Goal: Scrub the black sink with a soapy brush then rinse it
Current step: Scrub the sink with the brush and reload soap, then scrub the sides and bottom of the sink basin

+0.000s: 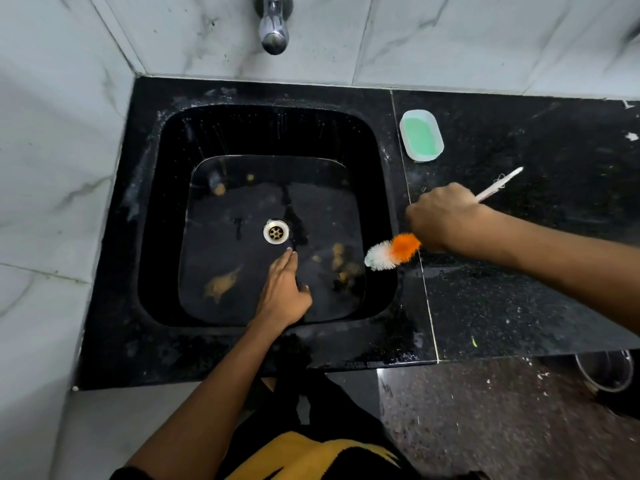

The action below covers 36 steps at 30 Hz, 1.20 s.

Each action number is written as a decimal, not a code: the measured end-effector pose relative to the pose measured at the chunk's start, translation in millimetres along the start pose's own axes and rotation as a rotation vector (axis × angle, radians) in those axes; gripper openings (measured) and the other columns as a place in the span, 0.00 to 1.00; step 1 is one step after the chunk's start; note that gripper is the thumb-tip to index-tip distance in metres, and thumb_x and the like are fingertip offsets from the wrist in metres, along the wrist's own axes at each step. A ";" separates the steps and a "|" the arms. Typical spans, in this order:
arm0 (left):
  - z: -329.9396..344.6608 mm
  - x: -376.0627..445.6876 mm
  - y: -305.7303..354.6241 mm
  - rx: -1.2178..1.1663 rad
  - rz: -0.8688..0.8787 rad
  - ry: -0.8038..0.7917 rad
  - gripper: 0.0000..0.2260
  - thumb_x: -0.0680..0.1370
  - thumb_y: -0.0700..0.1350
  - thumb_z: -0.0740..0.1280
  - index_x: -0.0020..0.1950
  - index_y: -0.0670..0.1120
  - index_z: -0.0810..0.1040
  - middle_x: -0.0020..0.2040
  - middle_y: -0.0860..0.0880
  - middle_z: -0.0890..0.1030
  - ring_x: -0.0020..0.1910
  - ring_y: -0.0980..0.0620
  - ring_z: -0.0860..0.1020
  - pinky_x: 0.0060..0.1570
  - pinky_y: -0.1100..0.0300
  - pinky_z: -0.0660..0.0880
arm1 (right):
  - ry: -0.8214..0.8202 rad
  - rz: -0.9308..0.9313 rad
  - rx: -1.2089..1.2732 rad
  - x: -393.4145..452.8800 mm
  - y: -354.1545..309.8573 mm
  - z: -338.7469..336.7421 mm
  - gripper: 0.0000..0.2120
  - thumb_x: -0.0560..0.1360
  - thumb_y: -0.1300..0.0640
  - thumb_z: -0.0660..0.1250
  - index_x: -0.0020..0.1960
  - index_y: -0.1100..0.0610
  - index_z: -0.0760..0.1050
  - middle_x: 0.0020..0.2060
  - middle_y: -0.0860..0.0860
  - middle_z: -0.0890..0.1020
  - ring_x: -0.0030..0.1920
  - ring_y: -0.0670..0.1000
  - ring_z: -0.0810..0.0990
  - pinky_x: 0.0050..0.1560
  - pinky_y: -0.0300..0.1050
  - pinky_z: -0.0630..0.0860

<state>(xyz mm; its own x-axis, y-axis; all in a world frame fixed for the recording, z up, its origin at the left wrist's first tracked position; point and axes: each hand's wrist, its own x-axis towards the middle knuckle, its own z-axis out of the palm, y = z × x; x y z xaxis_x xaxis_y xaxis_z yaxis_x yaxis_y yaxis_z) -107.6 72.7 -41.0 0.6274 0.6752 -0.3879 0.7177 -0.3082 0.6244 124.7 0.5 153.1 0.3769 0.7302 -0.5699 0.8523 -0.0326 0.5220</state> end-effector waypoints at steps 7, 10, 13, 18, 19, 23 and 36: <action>-0.2 -1.5 0.4 0.031 0.021 -0.029 0.35 0.77 0.42 0.67 0.80 0.43 0.55 0.81 0.50 0.55 0.79 0.51 0.52 0.76 0.57 0.56 | -0.080 0.001 0.007 -30.6 -8.5 10.7 0.14 0.80 0.59 0.55 0.61 0.54 0.76 0.58 0.53 0.80 0.57 0.56 0.80 0.44 0.46 0.72; -0.3 -1.5 1.9 0.030 0.034 -0.035 0.34 0.77 0.42 0.66 0.80 0.42 0.56 0.81 0.50 0.55 0.79 0.51 0.52 0.75 0.58 0.54 | -0.046 0.056 -0.003 -35.3 -1.1 1.6 0.14 0.80 0.58 0.55 0.60 0.54 0.77 0.57 0.52 0.81 0.56 0.55 0.81 0.43 0.46 0.72; -1.4 -3.2 1.5 0.030 0.014 -0.032 0.33 0.77 0.41 0.66 0.80 0.41 0.57 0.81 0.49 0.56 0.79 0.50 0.53 0.75 0.59 0.54 | -0.024 -0.045 -0.029 -46.9 -23.7 -3.5 0.14 0.80 0.57 0.57 0.59 0.53 0.78 0.57 0.50 0.81 0.56 0.54 0.81 0.45 0.44 0.73; -7.0 -4.4 2.6 -0.057 -0.053 0.009 0.31 0.77 0.39 0.65 0.79 0.39 0.60 0.79 0.45 0.61 0.78 0.48 0.56 0.75 0.59 0.54 | 0.145 -0.348 0.060 -86.4 -96.0 -23.6 0.14 0.80 0.61 0.56 0.53 0.52 0.80 0.48 0.48 0.82 0.49 0.53 0.82 0.35 0.41 0.68; -9.4 -5.5 2.5 -0.082 -0.075 0.023 0.30 0.77 0.38 0.65 0.78 0.38 0.61 0.79 0.44 0.62 0.78 0.48 0.57 0.74 0.60 0.54 | 0.195 -0.386 0.064 -90.7 -104.5 -31.2 0.14 0.79 0.62 0.56 0.51 0.51 0.79 0.44 0.47 0.81 0.46 0.52 0.81 0.31 0.40 0.63; -17.8 -14.3 -4.9 -0.122 -0.151 0.058 0.28 0.74 0.36 0.66 0.75 0.37 0.67 0.76 0.42 0.68 0.75 0.45 0.64 0.73 0.59 0.59 | 0.283 -0.525 0.039 -96.3 -121.9 -46.1 0.11 0.77 0.62 0.57 0.40 0.51 0.70 0.36 0.48 0.78 0.38 0.51 0.80 0.27 0.42 0.56; -45.3 -45.0 -9.9 -0.094 -0.241 0.134 0.18 0.74 0.37 0.66 0.64 0.40 0.78 0.64 0.42 0.78 0.64 0.42 0.75 0.62 0.56 0.72 | 0.287 -0.588 0.166 -92.0 -113.4 -55.0 0.04 0.69 0.61 0.70 0.43 0.55 0.78 0.34 0.53 0.81 0.34 0.56 0.82 0.30 0.45 0.59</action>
<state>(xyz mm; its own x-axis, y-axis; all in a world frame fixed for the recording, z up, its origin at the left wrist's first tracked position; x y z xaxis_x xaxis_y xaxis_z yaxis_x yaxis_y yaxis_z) -156.6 75.8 1.0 0.3921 0.8056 -0.4441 0.8062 -0.0684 0.5877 -26.6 -25.5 181.3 -0.2589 0.8099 -0.5263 0.9393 0.3381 0.0583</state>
